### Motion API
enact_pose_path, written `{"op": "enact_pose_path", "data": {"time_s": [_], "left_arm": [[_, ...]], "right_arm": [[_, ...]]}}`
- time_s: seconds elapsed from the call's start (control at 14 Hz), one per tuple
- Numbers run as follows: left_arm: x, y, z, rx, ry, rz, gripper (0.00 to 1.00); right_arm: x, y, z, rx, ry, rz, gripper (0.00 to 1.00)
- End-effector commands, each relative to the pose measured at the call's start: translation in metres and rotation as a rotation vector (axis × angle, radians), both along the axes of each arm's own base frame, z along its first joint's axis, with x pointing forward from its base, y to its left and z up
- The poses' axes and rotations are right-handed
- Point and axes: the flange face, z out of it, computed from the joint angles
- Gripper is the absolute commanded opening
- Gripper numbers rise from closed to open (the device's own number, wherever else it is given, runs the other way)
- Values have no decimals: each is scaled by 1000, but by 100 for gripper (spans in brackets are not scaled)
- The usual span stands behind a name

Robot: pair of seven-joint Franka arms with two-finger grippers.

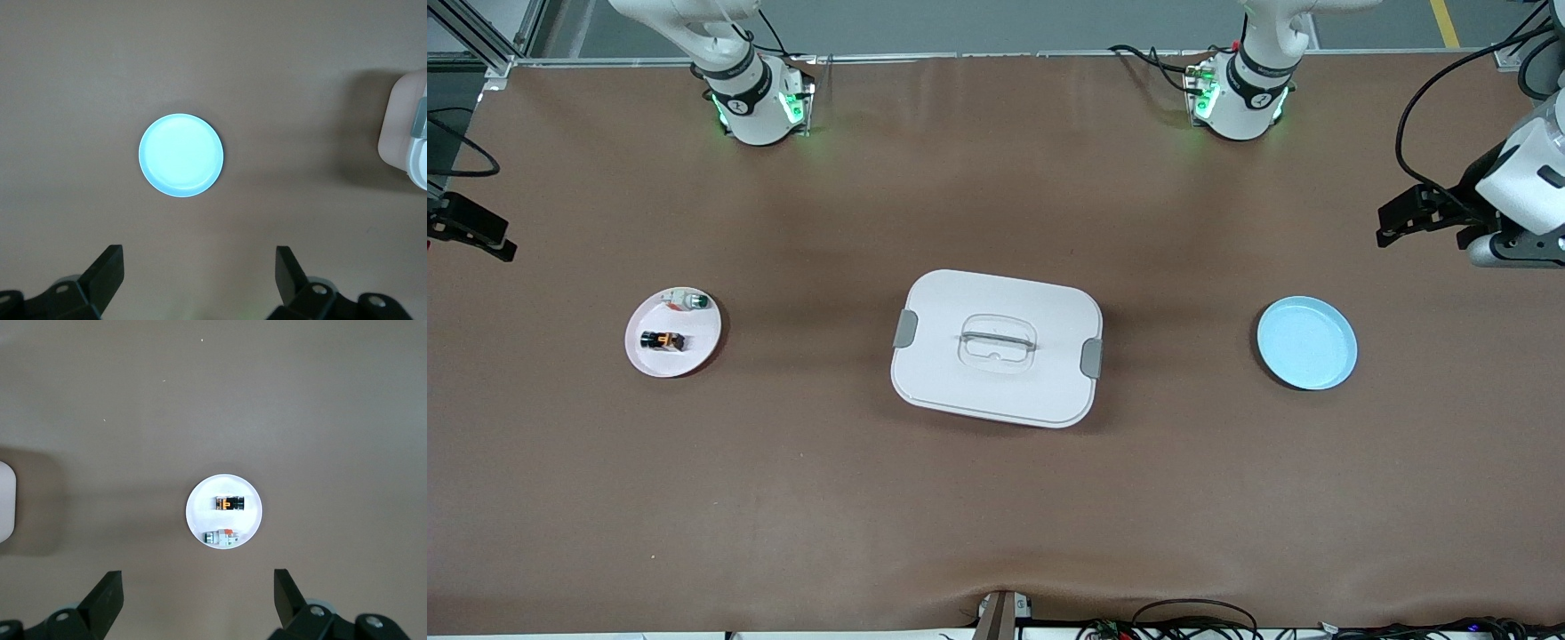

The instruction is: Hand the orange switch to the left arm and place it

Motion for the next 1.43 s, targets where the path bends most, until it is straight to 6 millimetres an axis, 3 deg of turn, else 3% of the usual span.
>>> {"op": "enact_pose_path", "data": {"time_s": [0.0,0.5,1.36], "left_arm": [[-1,1,6,9,-2,-19,100],[0,2,6,9,-4,-19,100],[0,3,6,11,-4,-21,100]], "right_arm": [[-7,-1,9,0,-5,1,100],[-15,-11,11,100,11,-40,100],[-15,-13,8,101,19,-31,100]]}}
